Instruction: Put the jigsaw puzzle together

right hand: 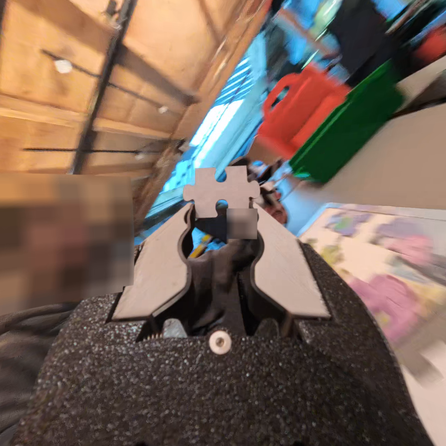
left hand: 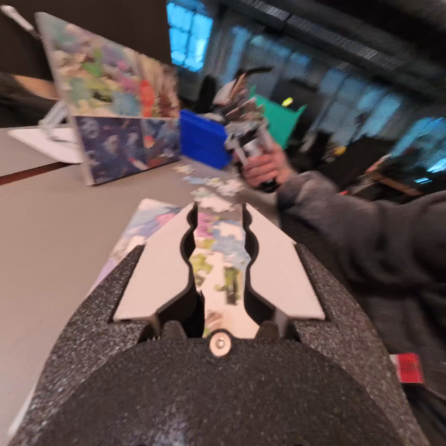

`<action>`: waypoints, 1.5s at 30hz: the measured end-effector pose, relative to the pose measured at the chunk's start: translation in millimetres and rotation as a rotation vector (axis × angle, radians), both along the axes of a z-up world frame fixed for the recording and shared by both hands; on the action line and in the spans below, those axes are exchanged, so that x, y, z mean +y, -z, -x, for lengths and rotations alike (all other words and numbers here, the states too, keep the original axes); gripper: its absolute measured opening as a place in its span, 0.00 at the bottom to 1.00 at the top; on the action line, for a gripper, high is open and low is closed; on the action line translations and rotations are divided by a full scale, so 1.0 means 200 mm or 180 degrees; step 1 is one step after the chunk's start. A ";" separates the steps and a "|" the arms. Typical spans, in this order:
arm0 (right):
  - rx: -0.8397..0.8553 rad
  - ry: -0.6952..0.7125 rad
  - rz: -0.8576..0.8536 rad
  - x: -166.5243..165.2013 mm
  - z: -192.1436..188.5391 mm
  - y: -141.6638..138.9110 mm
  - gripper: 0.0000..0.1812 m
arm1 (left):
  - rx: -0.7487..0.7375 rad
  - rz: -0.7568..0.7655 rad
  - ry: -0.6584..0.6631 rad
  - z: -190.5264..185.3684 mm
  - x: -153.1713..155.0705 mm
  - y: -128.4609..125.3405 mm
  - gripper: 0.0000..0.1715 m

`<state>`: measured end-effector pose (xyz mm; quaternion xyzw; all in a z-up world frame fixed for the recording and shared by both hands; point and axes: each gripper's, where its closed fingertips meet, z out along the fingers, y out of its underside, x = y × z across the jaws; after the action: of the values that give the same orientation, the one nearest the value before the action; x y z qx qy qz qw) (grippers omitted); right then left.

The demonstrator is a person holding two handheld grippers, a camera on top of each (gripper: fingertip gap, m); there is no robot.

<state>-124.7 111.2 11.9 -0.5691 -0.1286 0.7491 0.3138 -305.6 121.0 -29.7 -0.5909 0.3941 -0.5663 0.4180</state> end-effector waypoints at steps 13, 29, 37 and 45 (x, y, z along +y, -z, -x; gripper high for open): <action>0.0299 -0.1832 0.0435 -0.15 0.87 0.05 0.27 | -0.0799 -0.0161 0.0574 0.05 -0.19 -0.19 0.14; -0.1850 -0.0394 0.0093 0.15 0.76 0.55 0.17 | 0.1074 0.1214 0.0407 0.21 0.04 0.40 0.01; -0.2781 -0.0396 -0.0597 0.11 0.88 0.73 0.12 | 0.1427 0.1460 0.0434 0.18 0.01 0.54 0.01; -0.2720 0.0161 -0.0576 0.25 0.79 0.65 0.11 | 0.1602 0.1551 0.0291 0.21 0.05 0.60 0.02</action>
<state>-282.3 160.8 -119.0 -0.8012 -0.2980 0.4241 0.2992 -347.6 130.4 -149.5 -0.7761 0.3642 -0.4985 0.1288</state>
